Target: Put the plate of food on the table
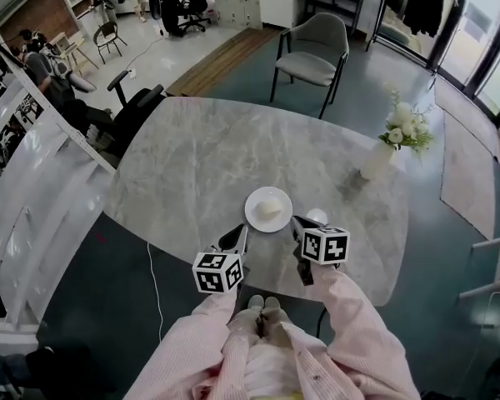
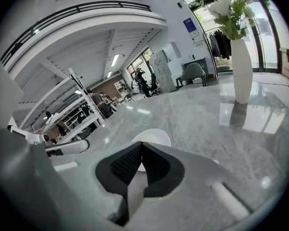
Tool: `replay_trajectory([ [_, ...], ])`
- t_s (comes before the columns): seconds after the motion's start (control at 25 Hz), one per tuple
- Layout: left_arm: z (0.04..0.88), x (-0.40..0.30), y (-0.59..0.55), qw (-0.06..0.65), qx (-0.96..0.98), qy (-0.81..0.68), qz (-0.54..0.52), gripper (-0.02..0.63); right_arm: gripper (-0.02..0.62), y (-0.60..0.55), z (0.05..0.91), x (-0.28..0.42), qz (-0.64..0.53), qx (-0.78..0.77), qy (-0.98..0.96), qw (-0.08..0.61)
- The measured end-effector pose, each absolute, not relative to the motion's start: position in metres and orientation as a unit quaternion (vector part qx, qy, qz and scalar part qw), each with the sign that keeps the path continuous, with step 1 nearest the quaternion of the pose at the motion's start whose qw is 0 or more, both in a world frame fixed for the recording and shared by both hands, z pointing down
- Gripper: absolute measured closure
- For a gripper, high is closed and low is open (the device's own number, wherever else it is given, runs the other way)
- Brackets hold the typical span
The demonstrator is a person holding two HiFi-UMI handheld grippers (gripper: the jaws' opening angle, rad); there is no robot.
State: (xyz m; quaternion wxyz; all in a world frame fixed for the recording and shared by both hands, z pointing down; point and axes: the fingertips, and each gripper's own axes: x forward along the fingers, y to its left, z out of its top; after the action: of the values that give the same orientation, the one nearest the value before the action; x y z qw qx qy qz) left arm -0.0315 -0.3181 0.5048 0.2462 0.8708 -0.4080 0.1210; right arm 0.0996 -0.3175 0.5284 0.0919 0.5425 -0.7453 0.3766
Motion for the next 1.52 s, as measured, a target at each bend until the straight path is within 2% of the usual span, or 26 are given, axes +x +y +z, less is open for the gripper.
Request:
replay_trajectory([
  [0.36, 0.469, -0.042, -0.313, 0.202, 0.886, -0.407, 0.091, 0.614, 0.589, -0.298, 0.484, 0.103, 0.349, 0.520, -0.779, 0.011],
  [0.84, 0.412, -0.056, -0.311, 0.132, 0.899, -0.414, 0.046, 0.614, 0.589, -0.288, 0.430, 0.113, 0.261, 0.522, -0.811, -0.050],
  [1.52, 0.388, -0.079, -0.312, 0.099, 0.889, -0.447, 0.017, 0.615, 0.591, -0.286, 0.398, 0.125, 0.209, 0.540, -0.810, -0.091],
])
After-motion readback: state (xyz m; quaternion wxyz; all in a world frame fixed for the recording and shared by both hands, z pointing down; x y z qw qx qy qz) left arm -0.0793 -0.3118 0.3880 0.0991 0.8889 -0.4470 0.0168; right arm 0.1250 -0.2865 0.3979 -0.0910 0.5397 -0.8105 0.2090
